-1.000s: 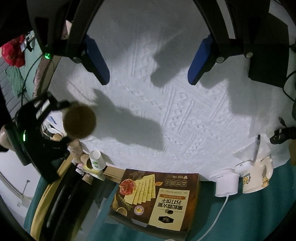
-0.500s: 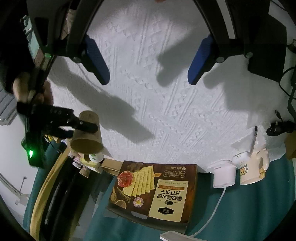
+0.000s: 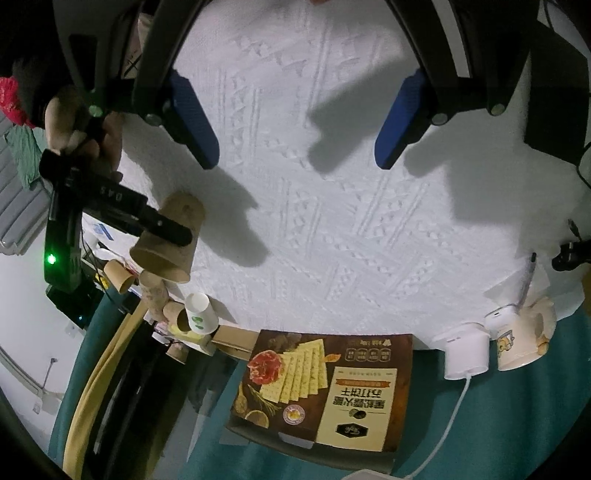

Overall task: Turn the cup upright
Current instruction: 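Lower the upright cup onto the cloth and open the right gripper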

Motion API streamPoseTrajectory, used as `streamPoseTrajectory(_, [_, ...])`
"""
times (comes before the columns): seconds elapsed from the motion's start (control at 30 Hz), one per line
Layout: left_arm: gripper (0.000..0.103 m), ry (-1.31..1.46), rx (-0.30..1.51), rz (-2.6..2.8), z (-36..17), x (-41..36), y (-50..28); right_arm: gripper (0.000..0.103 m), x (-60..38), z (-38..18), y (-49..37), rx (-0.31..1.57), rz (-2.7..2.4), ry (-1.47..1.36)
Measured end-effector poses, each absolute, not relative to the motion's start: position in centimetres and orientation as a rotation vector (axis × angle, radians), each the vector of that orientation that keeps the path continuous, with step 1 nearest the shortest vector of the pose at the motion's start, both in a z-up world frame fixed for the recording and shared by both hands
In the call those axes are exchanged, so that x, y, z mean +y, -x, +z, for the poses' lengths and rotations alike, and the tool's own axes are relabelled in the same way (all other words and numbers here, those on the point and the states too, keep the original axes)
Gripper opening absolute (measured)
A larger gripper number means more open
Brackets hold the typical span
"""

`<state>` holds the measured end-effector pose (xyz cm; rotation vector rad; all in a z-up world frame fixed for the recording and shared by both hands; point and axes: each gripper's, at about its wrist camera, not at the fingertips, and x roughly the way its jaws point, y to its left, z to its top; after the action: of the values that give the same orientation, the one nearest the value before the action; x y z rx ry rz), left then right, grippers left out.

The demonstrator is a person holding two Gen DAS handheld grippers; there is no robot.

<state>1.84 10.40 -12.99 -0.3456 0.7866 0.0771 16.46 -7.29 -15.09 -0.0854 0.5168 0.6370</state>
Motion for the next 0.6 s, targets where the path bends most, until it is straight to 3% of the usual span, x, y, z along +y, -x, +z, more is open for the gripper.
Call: streamPoseTrajectory(0.6, [0.086, 0.317, 0.8, 0.03, -12.6, 8.1, -2.4, 0.066, -7.7, -16.4, -14.5, 0.55, 0.664, 0.129])
